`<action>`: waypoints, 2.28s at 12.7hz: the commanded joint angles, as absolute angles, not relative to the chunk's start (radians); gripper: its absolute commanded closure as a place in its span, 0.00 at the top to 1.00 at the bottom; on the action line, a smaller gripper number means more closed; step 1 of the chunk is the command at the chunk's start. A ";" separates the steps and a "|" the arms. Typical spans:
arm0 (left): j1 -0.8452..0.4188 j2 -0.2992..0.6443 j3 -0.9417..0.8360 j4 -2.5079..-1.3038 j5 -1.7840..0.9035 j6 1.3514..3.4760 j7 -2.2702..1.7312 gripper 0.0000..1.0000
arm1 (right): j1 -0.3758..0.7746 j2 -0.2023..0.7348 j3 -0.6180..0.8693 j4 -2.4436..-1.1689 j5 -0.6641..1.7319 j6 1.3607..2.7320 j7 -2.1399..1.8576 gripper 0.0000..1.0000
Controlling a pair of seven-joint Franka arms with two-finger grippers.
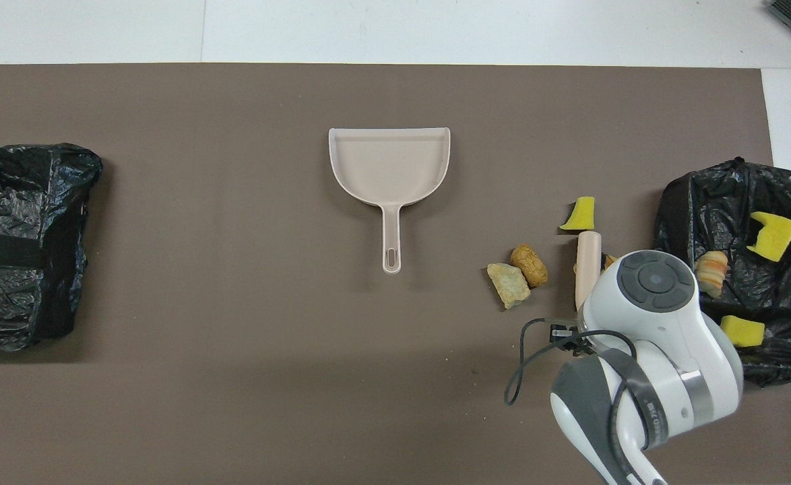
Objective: Sweep and dump trash in bin
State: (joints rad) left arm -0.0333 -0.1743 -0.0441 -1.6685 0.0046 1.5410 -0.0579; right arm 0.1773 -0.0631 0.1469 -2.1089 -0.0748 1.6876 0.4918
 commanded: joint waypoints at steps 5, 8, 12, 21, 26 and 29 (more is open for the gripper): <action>-0.250 -0.128 -0.091 -1.712 -0.017 1.711 -0.205 1.00 | 0.091 -0.048 0.141 -2.039 -0.117 1.637 0.309 0.00; -0.379 0.003 -0.092 -1.707 -0.017 1.882 -0.447 1.00 | 0.002 -0.049 0.141 -2.068 -0.118 1.698 0.157 0.00; -0.471 0.170 -0.094 -1.700 -0.029 2.050 -0.572 1.00 | -0.073 -0.043 0.143 -2.132 -0.118 1.859 0.016 0.00; -0.584 0.414 -0.094 -1.690 -0.015 2.295 -0.666 1.00 | -0.138 0.040 0.146 -2.212 -0.117 2.039 -0.103 0.00; -0.601 0.432 -0.092 -1.695 -0.003 2.295 -0.650 1.00 | -0.130 0.031 0.147 -2.221 -0.114 2.020 -0.166 0.00; -0.586 0.455 -0.092 -1.686 0.063 2.295 -0.643 0.91 | -0.120 0.032 0.147 -2.209 -0.101 1.996 -0.155 0.00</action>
